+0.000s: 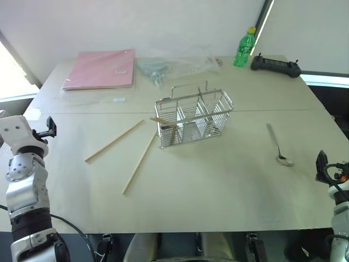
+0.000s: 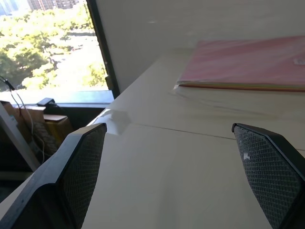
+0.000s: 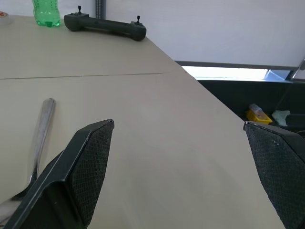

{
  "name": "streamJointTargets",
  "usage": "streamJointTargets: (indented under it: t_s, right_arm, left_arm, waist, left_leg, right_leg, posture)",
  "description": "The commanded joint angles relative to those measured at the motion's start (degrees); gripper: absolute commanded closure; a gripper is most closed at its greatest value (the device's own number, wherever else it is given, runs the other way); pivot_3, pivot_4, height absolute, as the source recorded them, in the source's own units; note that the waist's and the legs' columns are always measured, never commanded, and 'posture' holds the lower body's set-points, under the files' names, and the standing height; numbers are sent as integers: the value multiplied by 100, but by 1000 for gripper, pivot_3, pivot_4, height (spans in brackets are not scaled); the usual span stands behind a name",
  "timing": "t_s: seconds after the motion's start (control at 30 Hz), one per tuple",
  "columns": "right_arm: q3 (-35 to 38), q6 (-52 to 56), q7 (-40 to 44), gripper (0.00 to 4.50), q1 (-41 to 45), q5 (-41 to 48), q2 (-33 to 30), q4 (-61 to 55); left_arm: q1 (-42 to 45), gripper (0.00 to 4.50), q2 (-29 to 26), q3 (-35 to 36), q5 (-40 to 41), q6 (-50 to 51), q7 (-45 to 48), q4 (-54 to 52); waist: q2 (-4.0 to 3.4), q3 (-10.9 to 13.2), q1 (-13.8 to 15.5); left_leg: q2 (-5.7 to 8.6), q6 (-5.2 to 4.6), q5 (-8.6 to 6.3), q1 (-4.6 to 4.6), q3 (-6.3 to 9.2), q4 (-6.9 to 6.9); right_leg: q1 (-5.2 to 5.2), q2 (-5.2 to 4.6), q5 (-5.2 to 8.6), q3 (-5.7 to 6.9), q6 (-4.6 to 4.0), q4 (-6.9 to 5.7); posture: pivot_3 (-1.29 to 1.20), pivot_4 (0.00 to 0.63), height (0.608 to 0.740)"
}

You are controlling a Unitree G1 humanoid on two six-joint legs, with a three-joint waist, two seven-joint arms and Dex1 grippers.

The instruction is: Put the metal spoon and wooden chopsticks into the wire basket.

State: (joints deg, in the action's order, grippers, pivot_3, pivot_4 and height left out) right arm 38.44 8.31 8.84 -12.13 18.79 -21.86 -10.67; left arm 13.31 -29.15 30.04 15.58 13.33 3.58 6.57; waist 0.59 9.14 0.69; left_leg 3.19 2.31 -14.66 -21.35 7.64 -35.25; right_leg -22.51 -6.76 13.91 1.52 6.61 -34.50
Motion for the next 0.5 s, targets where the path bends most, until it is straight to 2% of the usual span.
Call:
streamJointTargets:
  t_s: [0.03,0.23,0.33,0.43,0.5]
  right_arm:
    - [31,-62,-10,0,45,-15,-83,-177]
    - [36,3,-3,0,185,-20,-186,-123]
    - [42,-2,42,0,191,-40,-253,-100]
    - [68,18,74,0,199,-72,-348,-64]
    - [73,58,122,0,210,-54,-391,-52]
  left_arm:
    - [88,45,-65,11,-25,-27,6,-186]
    - [174,45,34,-42,249,68,267,-281]
    - [-64,45,71,-358,1015,573,1349,-836]
    - [-687,45,-255,-957,1544,934,2736,-1698]
    - [-993,45,-463,-1163,1900,1275,3285,-2108]
  waist:
    - [0,0,-2]
    - [-1,0,-4]
    - [0,0,2]
    - [-1,0,-14]
    - [-5,1,-22]
  left_leg:
    - [0,0,0,0,0,0]
    - [0,0,0,1,-1,-1]
    - [0,0,0,0,-2,-2]
    - [-1,0,0,-5,-4,-1]
    - [-2,0,0,-5,-10,2]
  right_leg:
    - [0,0,0,0,0,0]
    - [1,0,0,0,0,0]
    - [2,0,0,0,0,0]
    - [0,-2,4,-1,-7,4]
    - [-2,-4,12,-8,-21,6]
  posture:
    - [0,150,709]
    - [0,150,709]
    - [0,150,709]
    - [0,150,709]
    - [0,150,709]
